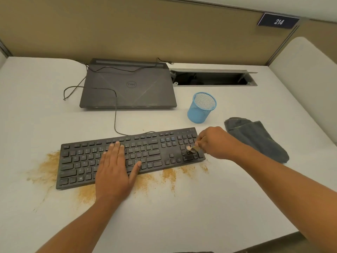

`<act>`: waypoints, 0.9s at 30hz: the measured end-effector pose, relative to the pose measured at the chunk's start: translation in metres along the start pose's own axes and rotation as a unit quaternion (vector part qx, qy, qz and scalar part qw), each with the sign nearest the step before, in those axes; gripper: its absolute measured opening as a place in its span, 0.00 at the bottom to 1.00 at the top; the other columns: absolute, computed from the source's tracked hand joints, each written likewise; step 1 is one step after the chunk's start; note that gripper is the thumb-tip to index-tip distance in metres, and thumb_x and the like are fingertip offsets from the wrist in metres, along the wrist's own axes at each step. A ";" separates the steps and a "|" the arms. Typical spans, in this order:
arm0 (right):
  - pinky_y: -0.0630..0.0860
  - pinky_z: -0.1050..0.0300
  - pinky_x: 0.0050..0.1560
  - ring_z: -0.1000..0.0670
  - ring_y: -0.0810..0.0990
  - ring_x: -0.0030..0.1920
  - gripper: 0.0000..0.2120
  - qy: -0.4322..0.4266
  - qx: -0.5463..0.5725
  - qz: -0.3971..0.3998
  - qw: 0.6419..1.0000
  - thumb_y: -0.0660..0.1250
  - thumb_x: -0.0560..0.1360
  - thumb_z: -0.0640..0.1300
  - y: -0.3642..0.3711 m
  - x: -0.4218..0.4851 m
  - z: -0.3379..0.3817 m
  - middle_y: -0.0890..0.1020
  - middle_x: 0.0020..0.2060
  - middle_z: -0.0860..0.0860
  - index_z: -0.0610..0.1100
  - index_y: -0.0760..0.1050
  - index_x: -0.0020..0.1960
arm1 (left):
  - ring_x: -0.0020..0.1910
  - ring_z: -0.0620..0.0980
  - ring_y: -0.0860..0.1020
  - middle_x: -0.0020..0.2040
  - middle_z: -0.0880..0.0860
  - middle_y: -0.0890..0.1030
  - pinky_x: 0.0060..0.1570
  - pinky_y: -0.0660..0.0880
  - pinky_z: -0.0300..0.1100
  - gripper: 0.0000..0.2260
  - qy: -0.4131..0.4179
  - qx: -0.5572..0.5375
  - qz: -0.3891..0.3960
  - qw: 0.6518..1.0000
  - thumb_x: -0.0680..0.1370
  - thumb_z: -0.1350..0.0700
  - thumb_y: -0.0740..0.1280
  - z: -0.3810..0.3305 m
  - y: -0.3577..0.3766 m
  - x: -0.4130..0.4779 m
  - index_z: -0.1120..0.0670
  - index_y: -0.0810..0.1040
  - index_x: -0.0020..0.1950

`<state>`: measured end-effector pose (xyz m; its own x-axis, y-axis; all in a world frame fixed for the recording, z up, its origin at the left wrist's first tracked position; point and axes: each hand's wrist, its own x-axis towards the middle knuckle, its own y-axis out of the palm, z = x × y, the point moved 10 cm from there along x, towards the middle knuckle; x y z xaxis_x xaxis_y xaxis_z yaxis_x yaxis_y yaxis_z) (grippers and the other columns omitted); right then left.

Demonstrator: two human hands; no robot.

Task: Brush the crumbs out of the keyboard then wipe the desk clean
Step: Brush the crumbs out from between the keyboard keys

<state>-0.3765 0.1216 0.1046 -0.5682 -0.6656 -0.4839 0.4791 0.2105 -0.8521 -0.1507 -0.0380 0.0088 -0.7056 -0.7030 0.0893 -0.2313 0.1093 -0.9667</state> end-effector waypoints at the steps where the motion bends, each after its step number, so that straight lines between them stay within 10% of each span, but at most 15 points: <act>1: 0.80 0.49 0.51 0.44 0.83 0.47 0.13 0.001 -0.013 0.022 1.000 0.60 0.81 0.46 0.002 0.001 -0.003 0.84 0.45 0.45 0.41 0.82 0.51 | 0.78 0.53 0.56 0.78 0.57 0.62 0.76 0.54 0.52 0.39 -0.002 -0.001 -0.003 1.000 0.79 0.31 0.44 0.000 0.000 0.000 0.59 0.61 0.77; 6: 0.78 0.51 0.49 0.47 0.82 0.47 0.12 -0.039 0.043 -0.078 0.995 0.63 0.81 0.45 -0.020 0.007 -0.007 0.85 0.47 0.48 0.41 0.83 0.50 | 0.78 0.53 0.57 0.78 0.56 0.62 0.76 0.53 0.51 0.37 -0.009 0.001 -0.008 1.000 0.79 0.32 0.46 0.000 -0.002 0.000 0.58 0.61 0.77; 12: 0.71 0.66 0.34 0.54 0.78 0.38 0.09 -0.076 0.020 0.025 0.997 0.65 0.80 0.43 -0.002 -0.001 -0.013 0.80 0.36 0.53 0.42 0.83 0.51 | 0.78 0.53 0.57 0.78 0.56 0.62 0.76 0.54 0.51 0.37 -0.017 0.007 -0.009 1.000 0.79 0.33 0.46 0.000 0.000 -0.001 0.58 0.61 0.77; 27: 0.80 0.49 0.44 0.44 0.82 0.41 0.14 -0.070 -0.004 -0.017 0.997 0.64 0.80 0.47 0.001 0.011 -0.015 0.84 0.42 0.43 0.38 0.81 0.45 | 0.78 0.53 0.57 0.78 0.56 0.62 0.76 0.53 0.51 0.36 -0.015 0.011 -0.014 1.000 0.79 0.33 0.47 -0.001 -0.001 -0.001 0.58 0.61 0.77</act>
<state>-0.3923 0.1255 0.0952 -0.4853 -0.7655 -0.4226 0.4551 0.1916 -0.8696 -0.1509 -0.0367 0.0101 -0.6785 -0.7263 0.1100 -0.2363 0.0740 -0.9688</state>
